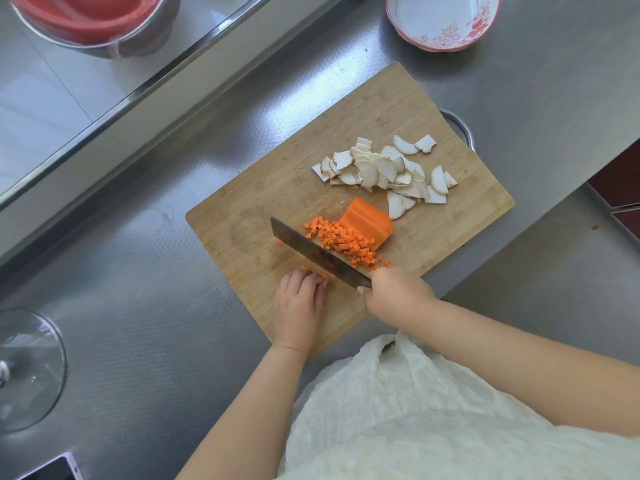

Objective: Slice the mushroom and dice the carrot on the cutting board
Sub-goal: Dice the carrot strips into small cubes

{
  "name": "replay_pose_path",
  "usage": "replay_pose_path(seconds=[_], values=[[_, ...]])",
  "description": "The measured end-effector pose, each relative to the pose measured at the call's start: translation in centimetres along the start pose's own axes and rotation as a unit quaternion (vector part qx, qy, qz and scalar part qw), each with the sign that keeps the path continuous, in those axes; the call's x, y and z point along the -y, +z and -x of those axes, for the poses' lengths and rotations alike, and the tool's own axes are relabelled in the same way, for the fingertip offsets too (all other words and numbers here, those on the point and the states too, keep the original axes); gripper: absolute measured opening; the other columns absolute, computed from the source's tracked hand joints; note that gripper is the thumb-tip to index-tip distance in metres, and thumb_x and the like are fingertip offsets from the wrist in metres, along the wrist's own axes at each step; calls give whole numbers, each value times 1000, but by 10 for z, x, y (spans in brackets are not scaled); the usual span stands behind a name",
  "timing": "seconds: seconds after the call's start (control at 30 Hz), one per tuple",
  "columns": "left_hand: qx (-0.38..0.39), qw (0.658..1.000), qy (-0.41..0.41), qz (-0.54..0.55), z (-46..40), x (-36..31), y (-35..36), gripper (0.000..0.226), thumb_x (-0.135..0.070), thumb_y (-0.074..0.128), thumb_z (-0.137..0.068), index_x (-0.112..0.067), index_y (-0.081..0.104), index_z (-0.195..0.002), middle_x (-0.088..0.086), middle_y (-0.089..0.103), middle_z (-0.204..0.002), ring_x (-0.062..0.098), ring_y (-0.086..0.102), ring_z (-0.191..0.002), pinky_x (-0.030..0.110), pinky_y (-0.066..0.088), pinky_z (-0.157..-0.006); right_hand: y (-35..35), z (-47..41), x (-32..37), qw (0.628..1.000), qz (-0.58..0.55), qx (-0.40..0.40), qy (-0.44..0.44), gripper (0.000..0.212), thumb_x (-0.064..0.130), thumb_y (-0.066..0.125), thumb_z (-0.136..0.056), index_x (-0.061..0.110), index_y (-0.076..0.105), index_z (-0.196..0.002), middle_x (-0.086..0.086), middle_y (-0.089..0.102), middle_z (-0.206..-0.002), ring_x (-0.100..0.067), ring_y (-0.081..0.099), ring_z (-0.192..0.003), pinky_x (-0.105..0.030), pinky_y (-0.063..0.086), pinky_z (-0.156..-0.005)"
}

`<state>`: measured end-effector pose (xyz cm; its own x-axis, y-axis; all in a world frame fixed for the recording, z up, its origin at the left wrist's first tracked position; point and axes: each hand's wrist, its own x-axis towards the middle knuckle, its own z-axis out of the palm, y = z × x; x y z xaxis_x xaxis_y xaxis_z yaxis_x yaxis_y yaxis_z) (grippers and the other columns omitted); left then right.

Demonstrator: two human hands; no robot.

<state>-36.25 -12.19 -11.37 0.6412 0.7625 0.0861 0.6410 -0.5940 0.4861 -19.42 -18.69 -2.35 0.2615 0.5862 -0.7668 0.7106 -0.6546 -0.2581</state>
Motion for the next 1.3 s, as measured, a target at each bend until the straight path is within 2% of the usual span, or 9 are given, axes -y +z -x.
replay_pose_path(seconds=[0.13,0.23,0.37,0.6,0.73,0.8,0.9,1.03,1.3], values=[[-19,1000,8,14,0,3,0,24,-26,58,-92,-6,71,-84,7,64,-85,21,51,-81,28,42,-69,1,15,2,998,39,-51,-30,21,24,42,-98,15,61,-98,3,42,-65,-24,47,-66,-25,32,-47],[-20,1000,4,23,1,3,-1,30,-26,54,-92,-3,70,-83,9,66,-86,22,51,-84,31,43,-70,1,26,6,994,84,-47,-49,18,11,43,-94,15,60,-98,-2,54,-76,-24,48,-69,-24,23,-44],[-18,999,1,30,1,5,1,27,-23,54,-90,-2,69,-83,11,68,-89,23,51,-89,30,42,-74,-3,29,10,992,111,-22,-50,18,6,42,-91,15,57,-97,-8,64,-95,-29,56,-77,-26,26,-47],[-33,999,20,20,0,5,0,28,-24,55,-91,-2,70,-81,10,67,-84,22,51,-84,30,43,-70,-5,22,13,993,112,16,-17,23,3,41,-89,14,58,-100,-4,50,-80,-26,48,-72,-28,36,-55],[-27,999,17,16,1,7,2,28,-24,56,-92,-3,70,-80,9,66,-83,23,52,-80,33,45,-67,-2,17,17,994,105,31,11,24,1,41,-88,12,58,-102,-8,58,-92,-28,57,-83,-30,41,-62],[-30,999,19,10,2,8,2,26,-23,58,-92,-3,69,-80,9,65,-82,22,51,-78,32,45,-65,1,14,18,994,96,38,22,21,1,42,-89,12,58,-97,-8,60,-94,-28,59,-86,-29,41,-62],[-29,999,25,10,1,7,3,20,-20,61,-91,-5,71,-83,7,65,-83,22,52,-77,32,45,-64,4,3,10,998,44,31,37,15,14,44,-94,13,52,-81,-1,49,-72,-25,53,-74,-28,39,-57],[-30,999,33,28,3,7,0,20,-20,61,-91,-5,72,-83,8,65,-85,23,57,-77,32,46,-67,4,-4,-2,998,-51,12,41,34,42,44,-97,11,58,-98,-3,55,-75,-24,55,-71,-29,43,-59],[-15,1000,8,7,4,5,-1,29,-27,54,-92,-5,70,-83,8,65,-85,23,53,-81,34,47,-65,10,23,-2,996,71,-31,-33,19,19,44,-95,16,63,-93,-6,62,-81,-27,56,-69,-24,29,-46]])
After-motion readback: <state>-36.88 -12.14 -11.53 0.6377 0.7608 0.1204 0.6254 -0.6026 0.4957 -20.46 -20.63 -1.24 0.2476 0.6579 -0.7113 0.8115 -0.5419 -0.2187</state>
